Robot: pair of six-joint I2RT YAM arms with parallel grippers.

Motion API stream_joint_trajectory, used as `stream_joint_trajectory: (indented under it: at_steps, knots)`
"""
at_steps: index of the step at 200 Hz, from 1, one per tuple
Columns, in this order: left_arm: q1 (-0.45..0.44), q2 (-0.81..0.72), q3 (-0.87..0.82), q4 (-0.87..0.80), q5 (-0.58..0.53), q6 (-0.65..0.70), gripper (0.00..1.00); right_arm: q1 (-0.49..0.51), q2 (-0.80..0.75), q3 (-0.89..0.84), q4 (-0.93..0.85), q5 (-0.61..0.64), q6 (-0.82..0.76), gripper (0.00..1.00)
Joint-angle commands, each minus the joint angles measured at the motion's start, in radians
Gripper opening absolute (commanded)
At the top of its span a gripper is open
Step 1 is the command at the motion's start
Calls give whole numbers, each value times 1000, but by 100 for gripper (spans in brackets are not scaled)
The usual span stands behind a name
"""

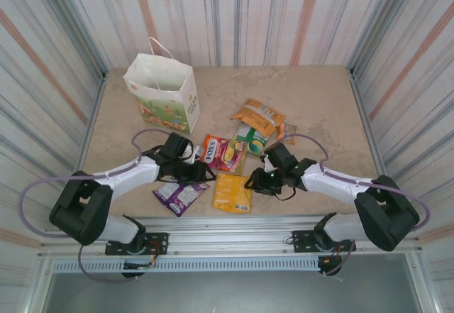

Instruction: Place the snacks into the paper bag

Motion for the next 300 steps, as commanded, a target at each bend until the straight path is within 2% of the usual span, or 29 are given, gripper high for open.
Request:
stream_joint_trajectory:
  at_steps: [1,61,99,136,164,186,229,255,300]
  knots:
    - [-10,52,-8,69,61,-14,59,9,30,-28,33,-18,25,46]
    - [-17,185,14,122,146,5,55,21,84,-50,85,-31,42,38]
    - [-34,244,10,199,199,-4,49,21,122,-81,164,-47,68,32]
    - [-59,284,17,241,240,-13,46,23,158,-90,232,-62,84,30]
    - [-70,267,2,280,257,-45,35,24,162,-93,255,-53,80,31]
    - [-70,218,-6,284,249,-49,25,24,145,-94,261,-41,66,38]
    - [-71,73,5,268,221,-1,9,18,-55,-98,209,64,-56,50]
    - [-71,-18,11,317,232,38,6,-14,-230,-111,187,118,-163,55]
    - [-69,-133,75,299,259,208,5,-92,-554,-176,236,71,-364,63]
